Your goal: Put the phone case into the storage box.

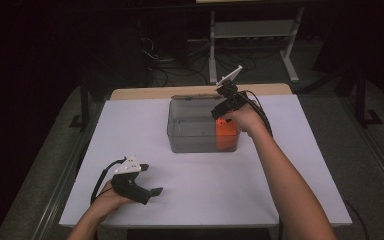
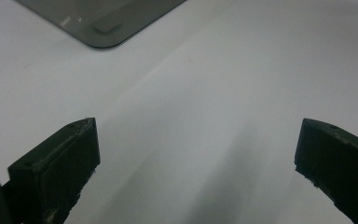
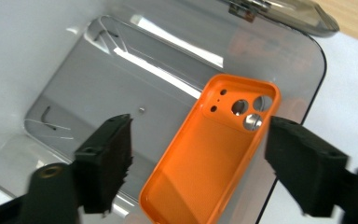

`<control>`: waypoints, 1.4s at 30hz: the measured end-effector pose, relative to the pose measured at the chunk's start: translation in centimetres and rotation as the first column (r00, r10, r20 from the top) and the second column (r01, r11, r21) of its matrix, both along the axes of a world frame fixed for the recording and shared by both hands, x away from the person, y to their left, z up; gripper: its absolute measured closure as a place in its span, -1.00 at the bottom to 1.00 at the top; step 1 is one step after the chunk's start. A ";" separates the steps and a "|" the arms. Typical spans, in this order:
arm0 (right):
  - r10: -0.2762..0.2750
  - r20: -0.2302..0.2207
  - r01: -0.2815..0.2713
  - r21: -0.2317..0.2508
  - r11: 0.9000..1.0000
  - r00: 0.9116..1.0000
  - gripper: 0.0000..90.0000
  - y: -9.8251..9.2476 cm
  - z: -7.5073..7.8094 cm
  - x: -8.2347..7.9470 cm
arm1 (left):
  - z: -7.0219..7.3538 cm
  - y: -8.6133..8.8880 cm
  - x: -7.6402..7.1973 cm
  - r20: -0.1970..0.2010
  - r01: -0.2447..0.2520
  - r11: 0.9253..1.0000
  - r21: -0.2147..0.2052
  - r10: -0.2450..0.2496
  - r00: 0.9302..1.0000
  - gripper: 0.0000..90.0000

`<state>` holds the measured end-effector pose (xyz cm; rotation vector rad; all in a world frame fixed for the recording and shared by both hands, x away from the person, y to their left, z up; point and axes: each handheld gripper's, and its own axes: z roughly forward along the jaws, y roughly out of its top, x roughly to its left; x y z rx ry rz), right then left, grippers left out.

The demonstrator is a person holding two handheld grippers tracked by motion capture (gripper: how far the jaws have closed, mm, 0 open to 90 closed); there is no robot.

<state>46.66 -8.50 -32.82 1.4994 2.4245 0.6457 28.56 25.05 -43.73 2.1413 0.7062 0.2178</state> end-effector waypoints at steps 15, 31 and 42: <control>0.082 0.151 -0.093 0.062 0.994 0.985 -1.00 -1.6 -0.1 -1.3 | 0.0 0.0 0.2 -0.006 0.010 1.000 0.002 -0.010 1.000 -1.00; 0.137 0.257 -0.179 0.147 0.973 0.957 -1.00 -4.4 -0.9 -4.0 | 0.0 0.2 0.5 -0.008 0.008 1.000 -0.004 -0.008 1.000 -1.00; 0.182 0.310 -0.247 0.186 0.951 0.933 -1.00 -5.9 -1.7 -6.1 | -0.2 0.3 0.7 -0.019 0.003 1.000 -0.013 -0.004 1.000 -1.00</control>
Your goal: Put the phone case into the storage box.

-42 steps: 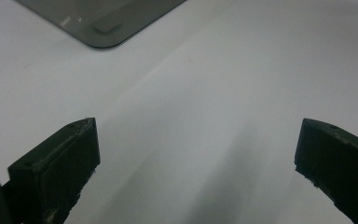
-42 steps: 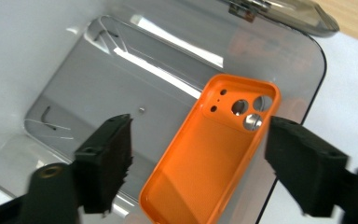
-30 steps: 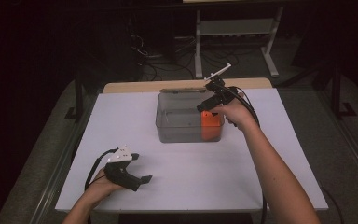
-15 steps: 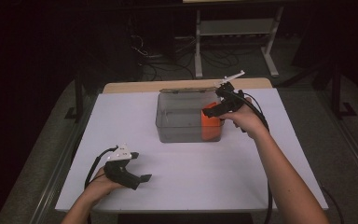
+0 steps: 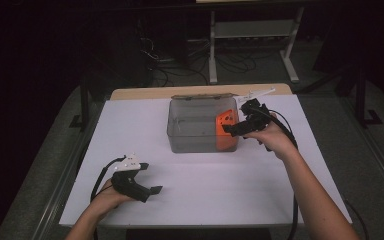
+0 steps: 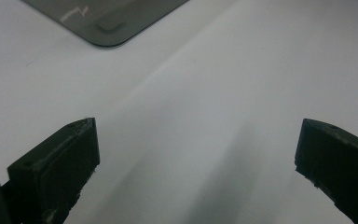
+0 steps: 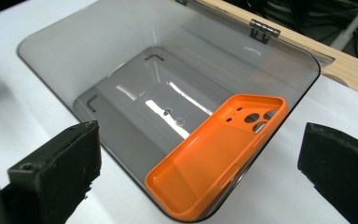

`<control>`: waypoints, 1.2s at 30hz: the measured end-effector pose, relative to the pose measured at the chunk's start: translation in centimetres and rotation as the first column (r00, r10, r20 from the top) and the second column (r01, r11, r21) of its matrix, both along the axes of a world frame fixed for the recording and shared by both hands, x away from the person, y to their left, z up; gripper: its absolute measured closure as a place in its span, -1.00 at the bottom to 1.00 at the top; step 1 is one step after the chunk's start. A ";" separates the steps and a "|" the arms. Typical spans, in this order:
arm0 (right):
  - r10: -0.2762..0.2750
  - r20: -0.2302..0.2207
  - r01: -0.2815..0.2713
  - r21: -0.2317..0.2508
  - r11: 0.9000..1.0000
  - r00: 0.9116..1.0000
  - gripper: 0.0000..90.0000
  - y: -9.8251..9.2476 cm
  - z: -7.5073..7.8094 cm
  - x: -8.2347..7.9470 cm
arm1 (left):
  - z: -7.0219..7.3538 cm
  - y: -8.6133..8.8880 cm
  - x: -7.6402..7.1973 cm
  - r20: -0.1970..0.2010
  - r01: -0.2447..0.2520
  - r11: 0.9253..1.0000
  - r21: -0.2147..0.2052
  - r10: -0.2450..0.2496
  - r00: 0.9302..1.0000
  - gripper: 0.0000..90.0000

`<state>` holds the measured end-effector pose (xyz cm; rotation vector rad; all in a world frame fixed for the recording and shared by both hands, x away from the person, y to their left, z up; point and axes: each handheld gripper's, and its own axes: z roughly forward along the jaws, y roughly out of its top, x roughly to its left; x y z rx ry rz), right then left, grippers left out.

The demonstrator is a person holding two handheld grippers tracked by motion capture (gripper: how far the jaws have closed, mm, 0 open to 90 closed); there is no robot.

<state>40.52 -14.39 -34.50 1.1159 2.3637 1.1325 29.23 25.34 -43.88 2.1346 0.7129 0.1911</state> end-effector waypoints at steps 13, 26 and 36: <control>0.033 0.054 -0.035 0.035 0.999 0.998 -1.00 -1.6 -1.5 -2.4 | 0.0 0.0 0.0 0.000 -0.006 1.000 -0.001 0.006 1.000 -1.00; 0.051 0.062 -0.054 0.051 0.997 0.997 -1.00 -2.3 -3.7 -4.5 | -0.1 0.0 -0.1 -0.002 -0.002 1.000 0.006 0.002 1.000 -1.00; 0.053 0.056 -0.056 0.056 0.997 0.997 -1.00 -2.5 -5.4 -6.2 | -0.1 0.0 -0.1 -0.003 -0.002 1.000 0.005 0.002 1.000 -1.00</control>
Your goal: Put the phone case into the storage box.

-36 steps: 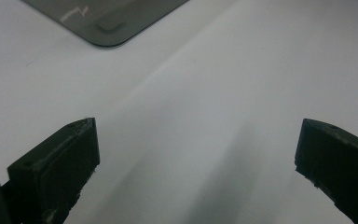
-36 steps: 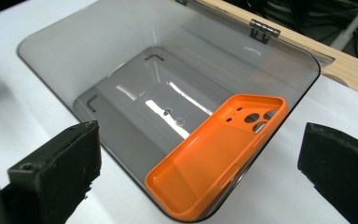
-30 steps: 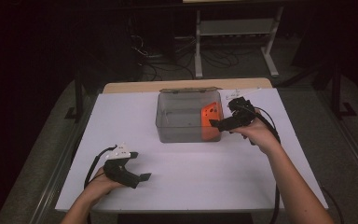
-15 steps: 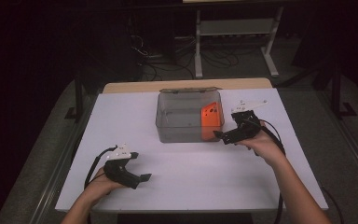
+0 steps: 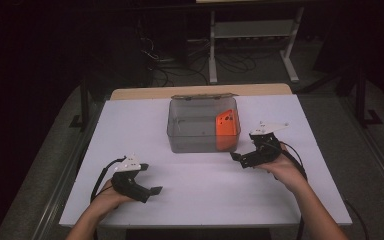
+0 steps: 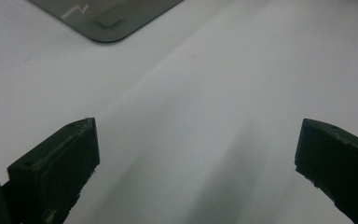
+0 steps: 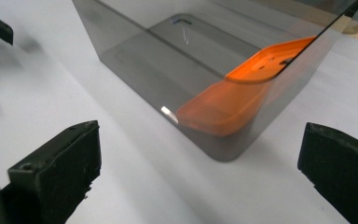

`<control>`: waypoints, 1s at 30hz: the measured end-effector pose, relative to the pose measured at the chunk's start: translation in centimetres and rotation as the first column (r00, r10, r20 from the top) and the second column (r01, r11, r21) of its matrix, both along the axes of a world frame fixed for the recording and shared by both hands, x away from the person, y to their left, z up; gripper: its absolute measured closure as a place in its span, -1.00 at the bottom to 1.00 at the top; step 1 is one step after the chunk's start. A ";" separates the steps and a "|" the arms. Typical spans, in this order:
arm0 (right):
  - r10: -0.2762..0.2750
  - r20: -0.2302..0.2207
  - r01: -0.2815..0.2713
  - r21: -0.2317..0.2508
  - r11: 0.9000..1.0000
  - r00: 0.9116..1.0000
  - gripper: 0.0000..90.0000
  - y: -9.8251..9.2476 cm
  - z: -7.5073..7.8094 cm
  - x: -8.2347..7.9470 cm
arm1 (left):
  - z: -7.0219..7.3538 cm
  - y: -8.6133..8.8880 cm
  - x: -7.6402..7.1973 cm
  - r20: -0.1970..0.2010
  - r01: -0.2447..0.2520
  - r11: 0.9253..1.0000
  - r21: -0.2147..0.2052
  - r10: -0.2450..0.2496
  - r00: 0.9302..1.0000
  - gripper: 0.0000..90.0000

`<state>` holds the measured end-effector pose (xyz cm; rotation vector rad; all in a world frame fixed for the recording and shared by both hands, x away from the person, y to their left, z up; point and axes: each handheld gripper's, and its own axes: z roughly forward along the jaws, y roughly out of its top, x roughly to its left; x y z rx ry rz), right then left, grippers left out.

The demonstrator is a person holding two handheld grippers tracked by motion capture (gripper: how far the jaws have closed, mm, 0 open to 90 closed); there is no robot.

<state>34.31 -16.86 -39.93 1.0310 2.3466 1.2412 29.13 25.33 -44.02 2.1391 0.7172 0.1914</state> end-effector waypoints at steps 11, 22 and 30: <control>-0.012 -0.007 0.012 -0.007 1.000 1.000 -1.00 -0.6 -1.4 -1.8 | 0.0 0.0 0.0 -0.003 -0.001 1.000 0.003 0.001 1.000 -1.00; -0.019 -0.017 0.019 -0.022 1.000 1.000 -1.00 -1.2 -2.5 -3.2 | 0.0 0.2 -0.2 0.000 -0.006 1.000 -0.002 0.006 1.000 -1.00; -0.029 -0.008 0.028 -0.029 0.999 1.000 -1.00 -1.7 -2.9 -4.3 | 0.0 0.1 -0.2 0.001 -0.006 1.000 -0.002 0.006 1.000 -1.00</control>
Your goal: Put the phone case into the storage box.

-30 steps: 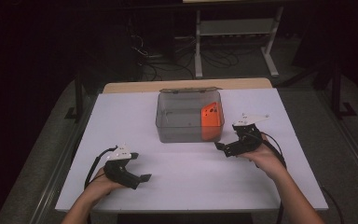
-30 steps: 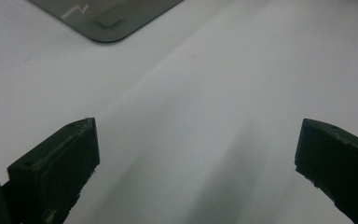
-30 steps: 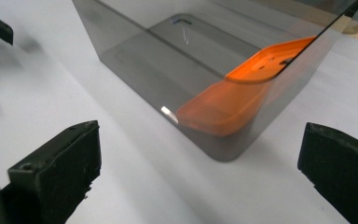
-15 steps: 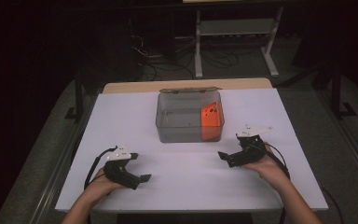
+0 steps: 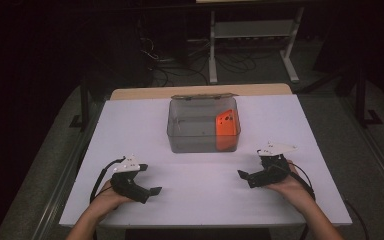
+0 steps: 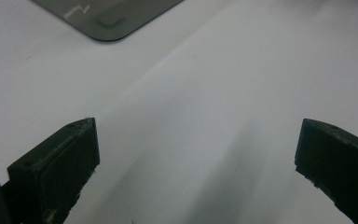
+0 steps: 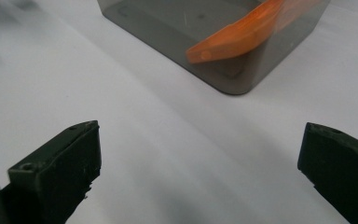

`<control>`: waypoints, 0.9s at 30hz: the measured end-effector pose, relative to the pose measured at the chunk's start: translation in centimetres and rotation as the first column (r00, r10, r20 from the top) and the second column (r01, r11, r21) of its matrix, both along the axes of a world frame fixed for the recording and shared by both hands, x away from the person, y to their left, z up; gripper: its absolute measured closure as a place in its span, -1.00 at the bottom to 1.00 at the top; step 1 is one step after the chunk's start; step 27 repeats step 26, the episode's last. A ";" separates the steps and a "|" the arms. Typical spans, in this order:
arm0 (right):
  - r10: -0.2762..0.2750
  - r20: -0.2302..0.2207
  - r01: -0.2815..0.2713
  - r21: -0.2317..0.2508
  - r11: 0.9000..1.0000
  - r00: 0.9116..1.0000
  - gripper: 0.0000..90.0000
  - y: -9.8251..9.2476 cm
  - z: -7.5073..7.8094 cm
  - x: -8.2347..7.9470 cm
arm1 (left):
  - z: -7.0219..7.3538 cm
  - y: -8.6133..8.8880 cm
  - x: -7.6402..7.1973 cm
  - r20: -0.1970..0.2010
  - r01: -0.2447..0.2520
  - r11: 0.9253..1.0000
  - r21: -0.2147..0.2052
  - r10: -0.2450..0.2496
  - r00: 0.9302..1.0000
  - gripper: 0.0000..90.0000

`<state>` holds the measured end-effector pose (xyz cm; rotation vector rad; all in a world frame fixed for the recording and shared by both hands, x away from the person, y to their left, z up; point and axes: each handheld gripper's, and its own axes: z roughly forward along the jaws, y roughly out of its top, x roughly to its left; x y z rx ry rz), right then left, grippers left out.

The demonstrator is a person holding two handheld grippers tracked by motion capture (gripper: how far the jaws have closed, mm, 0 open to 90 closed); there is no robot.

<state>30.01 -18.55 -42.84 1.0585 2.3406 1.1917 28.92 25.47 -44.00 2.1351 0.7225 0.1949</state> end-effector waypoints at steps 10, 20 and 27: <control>-0.006 -0.008 0.006 -0.004 1.000 1.000 -1.00 -0.6 -0.9 -1.2 | 0.0 0.0 0.0 0.004 0.003 1.000 0.000 -0.003 1.000 -1.00; -0.021 0.001 0.021 -0.011 1.000 1.000 -1.00 -1.6 -1.4 -1.8 | 0.0 0.0 0.0 0.004 0.008 1.000 0.009 -0.008 1.000 -1.00; -0.016 0.009 0.017 -0.024 1.000 1.000 -1.00 -2.0 -1.3 -2.0 | -0.1 0.0 0.0 0.005 0.010 1.000 0.014 -0.010 1.000 -1.00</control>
